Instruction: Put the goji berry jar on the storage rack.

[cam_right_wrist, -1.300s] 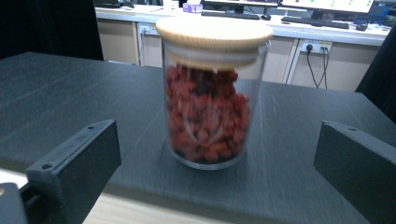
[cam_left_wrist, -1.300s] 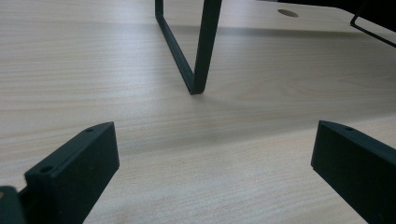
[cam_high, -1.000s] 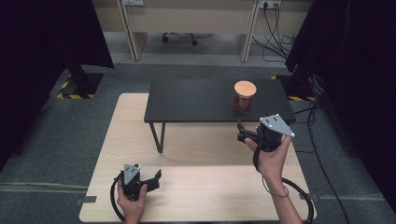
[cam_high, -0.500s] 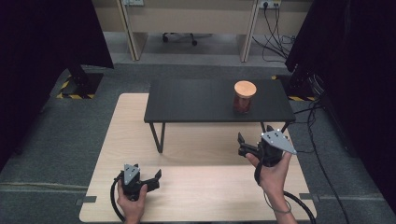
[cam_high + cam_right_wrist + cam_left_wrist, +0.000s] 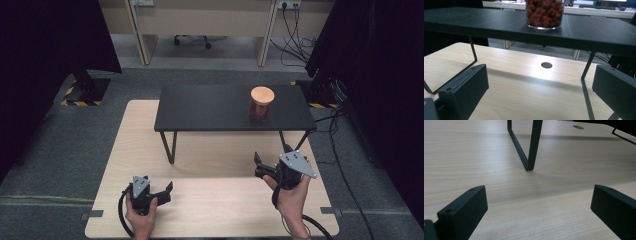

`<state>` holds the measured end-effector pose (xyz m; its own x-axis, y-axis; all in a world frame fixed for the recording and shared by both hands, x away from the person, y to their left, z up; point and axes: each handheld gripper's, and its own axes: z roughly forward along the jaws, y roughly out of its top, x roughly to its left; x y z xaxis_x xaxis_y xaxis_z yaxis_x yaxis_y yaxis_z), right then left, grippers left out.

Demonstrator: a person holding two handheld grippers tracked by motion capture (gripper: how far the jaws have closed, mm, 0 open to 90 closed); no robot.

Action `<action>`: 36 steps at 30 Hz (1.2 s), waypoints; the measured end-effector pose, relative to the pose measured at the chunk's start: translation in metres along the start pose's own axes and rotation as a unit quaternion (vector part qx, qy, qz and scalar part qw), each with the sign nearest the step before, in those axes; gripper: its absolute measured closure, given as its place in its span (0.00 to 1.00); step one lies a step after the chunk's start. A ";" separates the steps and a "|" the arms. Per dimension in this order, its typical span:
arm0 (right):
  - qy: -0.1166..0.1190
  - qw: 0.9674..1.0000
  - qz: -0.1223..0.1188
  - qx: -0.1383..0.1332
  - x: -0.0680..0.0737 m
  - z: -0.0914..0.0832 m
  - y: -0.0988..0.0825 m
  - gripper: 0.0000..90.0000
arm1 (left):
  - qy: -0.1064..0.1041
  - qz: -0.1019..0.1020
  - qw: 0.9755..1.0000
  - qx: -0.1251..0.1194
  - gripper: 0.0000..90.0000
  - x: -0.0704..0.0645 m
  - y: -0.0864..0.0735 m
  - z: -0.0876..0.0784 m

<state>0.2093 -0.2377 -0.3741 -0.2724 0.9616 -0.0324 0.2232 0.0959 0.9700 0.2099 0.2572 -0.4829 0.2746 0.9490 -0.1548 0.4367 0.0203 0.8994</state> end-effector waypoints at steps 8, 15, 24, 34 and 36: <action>0.002 1.000 0.008 0.017 -0.005 -0.002 -0.023 0.01 | 0.000 0.001 1.000 0.000 0.00 0.000 0.000 0.000; 0.015 0.999 0.018 0.045 -0.014 -0.004 -0.042 0.01 | 0.001 0.000 1.000 0.000 0.00 0.000 0.000 0.000; 0.045 0.992 0.036 0.110 -0.021 0.006 -0.076 0.02 | 0.001 0.000 1.000 0.000 0.00 0.000 0.000 0.000; 0.038 0.990 0.055 0.126 -0.021 0.007 -0.097 0.02 | 0.001 0.001 1.000 -0.001 0.00 0.000 0.000 0.000; 0.039 0.989 0.061 0.126 -0.021 0.006 -0.098 0.02 | 0.001 0.000 1.000 0.000 0.00 0.000 0.000 0.000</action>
<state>0.1992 -0.2657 -0.4700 -0.2970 0.9485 0.1101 0.4827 0.0497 0.8744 0.2093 0.2570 -0.4829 0.2732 0.9495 -0.1541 0.4360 0.0206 0.8997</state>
